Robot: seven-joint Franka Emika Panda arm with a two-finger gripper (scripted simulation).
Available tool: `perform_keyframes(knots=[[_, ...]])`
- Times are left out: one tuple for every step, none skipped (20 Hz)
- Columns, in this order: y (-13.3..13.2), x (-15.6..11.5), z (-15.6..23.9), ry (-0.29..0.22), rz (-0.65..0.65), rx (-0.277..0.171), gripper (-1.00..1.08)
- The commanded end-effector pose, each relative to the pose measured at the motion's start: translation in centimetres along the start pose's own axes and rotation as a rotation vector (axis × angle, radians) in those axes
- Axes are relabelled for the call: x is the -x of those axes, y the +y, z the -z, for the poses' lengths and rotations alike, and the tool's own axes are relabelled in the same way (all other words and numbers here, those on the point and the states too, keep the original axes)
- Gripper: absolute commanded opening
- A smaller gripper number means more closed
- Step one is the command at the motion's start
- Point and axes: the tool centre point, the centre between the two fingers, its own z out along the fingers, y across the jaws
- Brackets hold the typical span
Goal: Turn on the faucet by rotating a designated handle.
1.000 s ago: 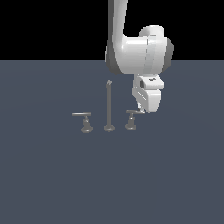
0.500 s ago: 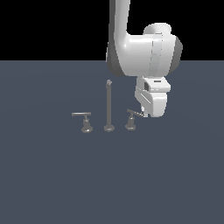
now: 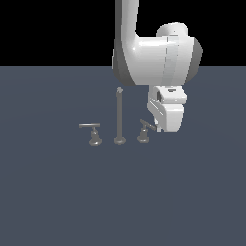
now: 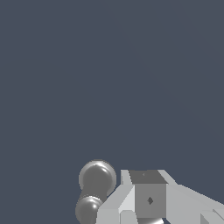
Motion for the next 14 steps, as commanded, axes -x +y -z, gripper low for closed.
perform_keyframes(knots=[[0.6,2.1,0.0,-0.007,0.02,0.007,-1.0],[0.8,2.4,0.1,-0.008,0.02,0.008,-1.0],[1.1,2.8,0.1,-0.008,0.021,0.009,-1.0],[1.1,2.8,0.1,-0.008,0.021,0.009,-1.0],[1.0,0.9,0.0,-0.001,-0.006,0.005,-1.0],[0.9,1.6,0.0,-0.002,-0.003,0.005,-1.0],[0.8,2.3,0.0,-0.003,0.001,0.006,-1.0],[0.7,3.0,0.0,-0.003,0.004,0.006,-1.0],[0.7,3.7,0.0,-0.004,0.007,0.007,-1.0],[0.6,4.4,0.1,-0.005,0.01,0.007,-1.0],[0.5,5.2,0.1,-0.006,0.013,0.008,-1.0],[0.4,5.9,0.1,-0.007,0.016,0.009,-1.0],[0.3,6.6,0.1,-0.008,0.019,0.009,-1.0],[0.3,6.6,0.1,-0.008,0.019,0.009,-1.0]])
